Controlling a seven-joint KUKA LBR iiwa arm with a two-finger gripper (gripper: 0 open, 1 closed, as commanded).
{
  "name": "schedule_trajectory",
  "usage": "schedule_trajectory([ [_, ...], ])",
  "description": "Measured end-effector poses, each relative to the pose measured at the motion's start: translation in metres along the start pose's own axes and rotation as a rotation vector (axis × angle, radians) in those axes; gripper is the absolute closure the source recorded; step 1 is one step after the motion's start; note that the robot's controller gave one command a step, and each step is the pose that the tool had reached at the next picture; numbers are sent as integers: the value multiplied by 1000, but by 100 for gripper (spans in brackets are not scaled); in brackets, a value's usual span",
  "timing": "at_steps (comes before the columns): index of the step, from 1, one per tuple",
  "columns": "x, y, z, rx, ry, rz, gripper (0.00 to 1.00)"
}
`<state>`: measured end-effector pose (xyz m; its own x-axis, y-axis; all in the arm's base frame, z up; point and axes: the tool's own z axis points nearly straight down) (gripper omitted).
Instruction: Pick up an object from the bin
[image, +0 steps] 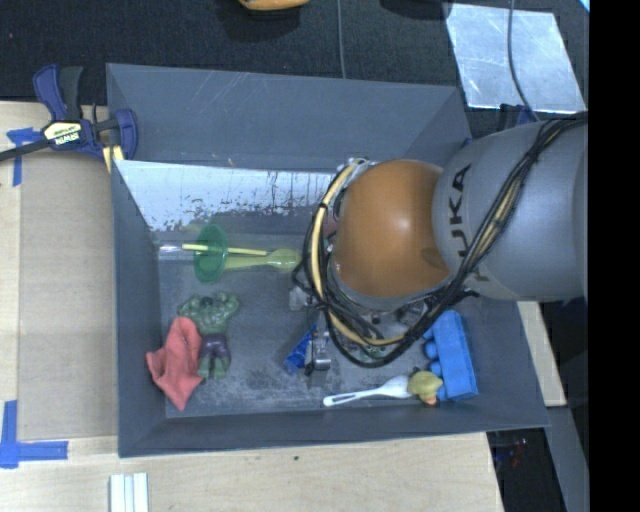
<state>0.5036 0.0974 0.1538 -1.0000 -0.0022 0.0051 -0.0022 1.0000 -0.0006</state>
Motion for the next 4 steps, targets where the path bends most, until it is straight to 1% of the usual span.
schedule_trajectory([
  [1,-2,0,-3,-1,-7,2,0],
  [2,-4,-24,47,-2,-15,-48,0],
  [3,8,-50,86,-2,-16,-51,0],
  [4,18,-54,83,-2,-11,12,100],
])
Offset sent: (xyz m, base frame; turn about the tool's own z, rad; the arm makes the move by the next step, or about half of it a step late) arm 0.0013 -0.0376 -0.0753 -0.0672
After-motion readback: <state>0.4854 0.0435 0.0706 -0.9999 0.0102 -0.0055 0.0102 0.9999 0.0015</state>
